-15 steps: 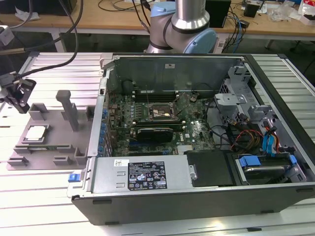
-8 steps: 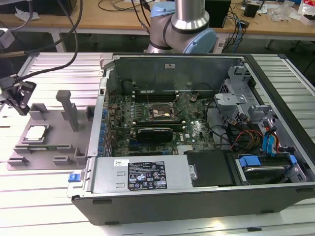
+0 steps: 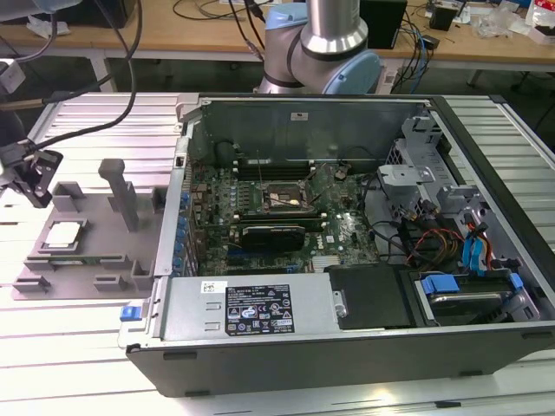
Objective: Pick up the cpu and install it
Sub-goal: 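Pick up the cpu and move it towards the insertion slot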
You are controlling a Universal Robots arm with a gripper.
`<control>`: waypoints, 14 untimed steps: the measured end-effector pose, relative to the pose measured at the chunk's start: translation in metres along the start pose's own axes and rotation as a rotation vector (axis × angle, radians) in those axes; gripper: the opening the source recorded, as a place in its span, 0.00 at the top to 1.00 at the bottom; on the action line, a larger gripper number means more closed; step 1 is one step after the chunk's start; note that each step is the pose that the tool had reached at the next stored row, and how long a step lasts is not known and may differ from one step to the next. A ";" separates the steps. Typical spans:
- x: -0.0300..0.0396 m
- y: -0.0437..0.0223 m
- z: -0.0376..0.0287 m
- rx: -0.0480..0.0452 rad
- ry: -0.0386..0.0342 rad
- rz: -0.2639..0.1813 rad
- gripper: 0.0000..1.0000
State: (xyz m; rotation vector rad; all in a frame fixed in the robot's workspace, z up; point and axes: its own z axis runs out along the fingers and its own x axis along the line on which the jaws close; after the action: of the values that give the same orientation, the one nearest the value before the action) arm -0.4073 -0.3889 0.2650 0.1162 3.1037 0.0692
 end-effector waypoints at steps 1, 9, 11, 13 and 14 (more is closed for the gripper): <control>0.0008 -0.0001 0.0011 0.0001 0.0003 0.000 0.89; 0.0057 -0.0010 0.0136 0.0000 0.0001 0.000 0.89; 0.0067 -0.0012 0.0159 0.0000 0.0001 0.000 0.89; 0.0077 -0.0014 0.0185 0.0001 0.0001 0.000 0.89; 0.0079 -0.0014 0.0196 0.0000 0.0001 0.000 0.89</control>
State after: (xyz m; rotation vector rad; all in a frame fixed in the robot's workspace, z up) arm -0.4146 -0.3889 0.2451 0.1162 3.1038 0.0692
